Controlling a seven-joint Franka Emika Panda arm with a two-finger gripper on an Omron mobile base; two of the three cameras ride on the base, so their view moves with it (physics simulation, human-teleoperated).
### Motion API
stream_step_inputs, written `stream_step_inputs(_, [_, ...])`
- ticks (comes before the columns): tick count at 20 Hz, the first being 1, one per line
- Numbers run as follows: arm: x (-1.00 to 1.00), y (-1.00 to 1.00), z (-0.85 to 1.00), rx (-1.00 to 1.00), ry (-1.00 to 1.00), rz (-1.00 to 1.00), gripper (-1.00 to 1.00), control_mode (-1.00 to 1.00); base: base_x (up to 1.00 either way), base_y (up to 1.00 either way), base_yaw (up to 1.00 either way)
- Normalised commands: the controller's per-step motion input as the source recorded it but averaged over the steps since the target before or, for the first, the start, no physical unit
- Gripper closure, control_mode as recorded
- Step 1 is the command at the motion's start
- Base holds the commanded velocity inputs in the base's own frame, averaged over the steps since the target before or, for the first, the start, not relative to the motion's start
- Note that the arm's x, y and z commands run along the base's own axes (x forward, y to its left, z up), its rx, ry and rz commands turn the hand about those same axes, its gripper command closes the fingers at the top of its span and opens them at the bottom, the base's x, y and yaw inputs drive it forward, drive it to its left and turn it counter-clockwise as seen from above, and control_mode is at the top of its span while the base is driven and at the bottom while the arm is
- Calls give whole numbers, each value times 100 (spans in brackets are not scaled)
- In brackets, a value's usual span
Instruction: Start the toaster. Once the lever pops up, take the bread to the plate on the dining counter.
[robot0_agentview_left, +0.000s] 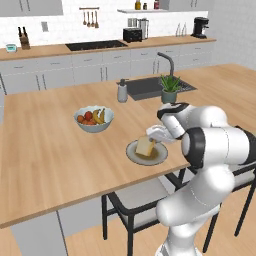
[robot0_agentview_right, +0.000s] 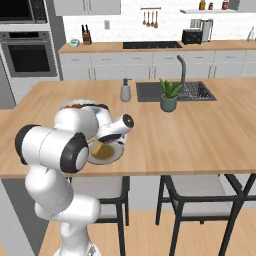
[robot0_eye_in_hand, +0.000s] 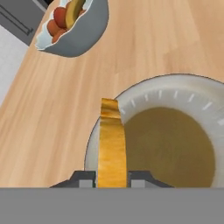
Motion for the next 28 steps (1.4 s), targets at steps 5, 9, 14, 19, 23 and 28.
stream_step_inputs(5, [-3,-7,-7,-1,0,1,-100,-100,0,0,0])
stream_step_inputs(9, [0,-29,4,0,0,0,-100,-100,0,0,0])
stream_step_inputs(14, [1,-58,44,5,0,0,-100,-100,0,0,0])
stream_step_inputs(19, [-1,-44,68,5,-1,0,-100,-100,0,0,0])
stream_step_inputs(23, [-78,-27,98,13,-31,5,-100,-100,0,0,0])
stream_step_inputs(28, [-100,-13,100,13,-54,12,-100,-100,0,0,0])
